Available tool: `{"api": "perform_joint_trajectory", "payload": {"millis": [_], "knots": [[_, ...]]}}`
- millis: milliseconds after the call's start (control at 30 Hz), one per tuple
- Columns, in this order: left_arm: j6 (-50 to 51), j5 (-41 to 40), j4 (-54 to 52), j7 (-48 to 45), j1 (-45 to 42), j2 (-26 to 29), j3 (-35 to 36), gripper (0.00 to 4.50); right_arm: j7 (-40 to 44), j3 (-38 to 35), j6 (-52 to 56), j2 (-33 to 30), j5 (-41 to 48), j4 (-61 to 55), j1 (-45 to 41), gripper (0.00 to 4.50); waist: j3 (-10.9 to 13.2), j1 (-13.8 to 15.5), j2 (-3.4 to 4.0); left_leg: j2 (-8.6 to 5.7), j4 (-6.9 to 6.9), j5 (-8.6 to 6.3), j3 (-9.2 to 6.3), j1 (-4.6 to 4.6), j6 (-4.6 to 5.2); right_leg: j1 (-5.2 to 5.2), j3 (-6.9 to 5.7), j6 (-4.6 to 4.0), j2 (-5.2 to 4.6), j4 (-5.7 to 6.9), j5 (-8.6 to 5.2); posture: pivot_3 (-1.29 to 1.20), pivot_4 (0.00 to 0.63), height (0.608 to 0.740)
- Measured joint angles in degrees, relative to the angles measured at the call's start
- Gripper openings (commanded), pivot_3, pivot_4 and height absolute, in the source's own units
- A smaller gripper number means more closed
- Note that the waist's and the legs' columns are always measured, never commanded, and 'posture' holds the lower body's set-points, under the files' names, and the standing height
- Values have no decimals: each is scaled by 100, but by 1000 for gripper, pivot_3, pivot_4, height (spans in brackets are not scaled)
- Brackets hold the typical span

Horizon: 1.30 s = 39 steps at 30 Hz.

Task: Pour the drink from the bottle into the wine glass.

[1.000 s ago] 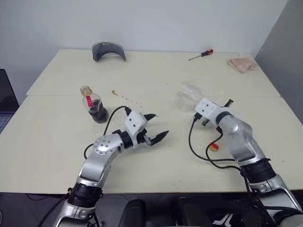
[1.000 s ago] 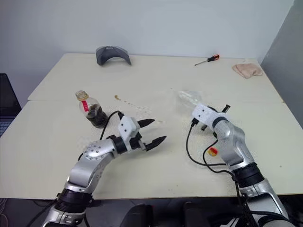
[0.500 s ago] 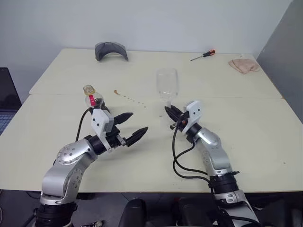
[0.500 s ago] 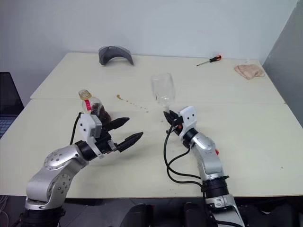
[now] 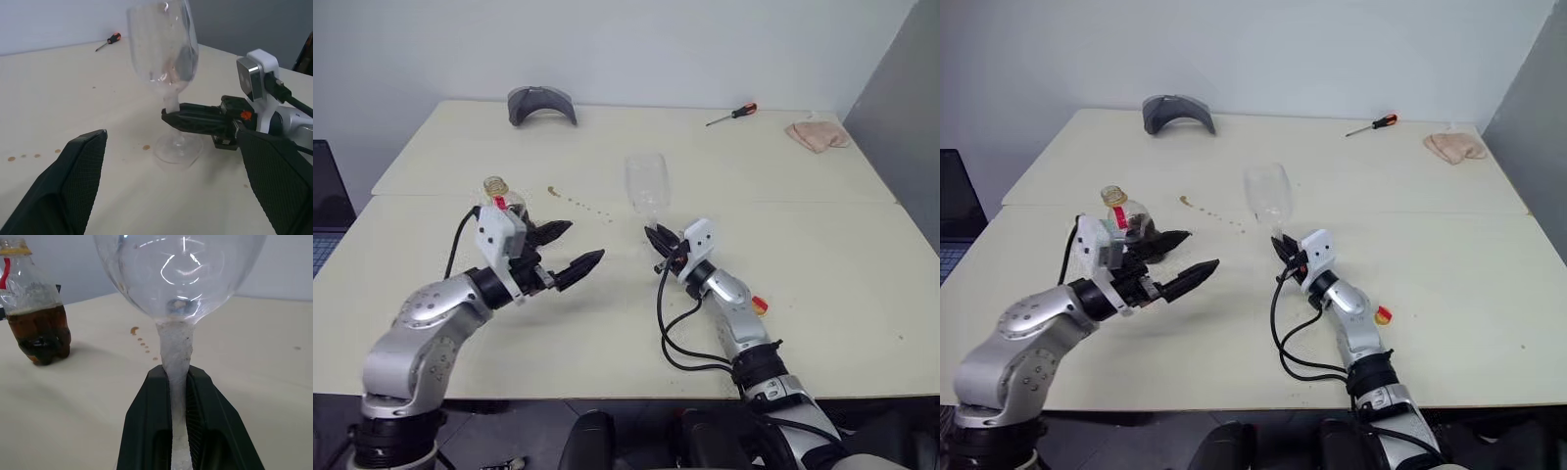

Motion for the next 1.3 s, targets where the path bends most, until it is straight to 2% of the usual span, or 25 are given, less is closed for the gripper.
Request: {"api": "perform_joint_trajectory", "payload": {"millis": [33, 100, 167, 433, 467, 900, 1300], "knots": [[30, -34, 0, -7, -7, 33, 15, 4500, 5, 14, 0, 1, 3, -3, 18, 112, 0, 0, 0, 0, 0, 0, 0, 0, 0, 0, -1, 0, 0, 0, 0, 0, 150, 740], [75, -121, 0, -76, -1, 150, 47, 4500, 28, 45, 4, 1, 30, -37, 46, 821, 0, -1, 0, 1, 0, 0, -1, 0, 0, 0, -1, 0, 0, 0, 0, 0, 150, 740], [103, -169, 2, -169, 0, 324, 139, 4500, 86, 99, 14, 4, 42, -144, 81, 1346, 0, -2, 0, 1, -1, 0, -1, 0, 0, -1, -1, 0, 0, 0, 0, 0, 150, 740], [47, -172, 41, -260, -17, 430, 216, 4500, 252, 214, 256, -105, 58, -370, 363, 4214, 0, 6, 0, -1, 0, 0, 0, 0, 0, 0, -1, 0, -1, 0, 0, 0, 150, 740], [38, -172, 41, -261, -19, 432, 216, 4500, 244, 243, 270, -129, 42, -381, 394, 4450, 0, 5, 0, -1, 0, 0, 0, 0, 0, 0, 0, 0, -1, 0, 0, 0, 150, 740], [-213, -91, 202, -385, -76, 466, 213, 4500, -153, 262, 1199, -314, -85, -1000, 727, 4450, -1, 4, -1, -1, -1, 0, 0, 1, 0, 0, -1, 0, -1, 0, -1, 0, 150, 740], [-360, 241, 340, -425, 338, 462, 187, 4500, 244, 385, 2438, -838, 466, -3042, 1166, 4450, -1, 5, -2, 0, -1, -1, 0, 1, 0, -1, -1, 0, -1, -1, -1, 0, 150, 740]]}}
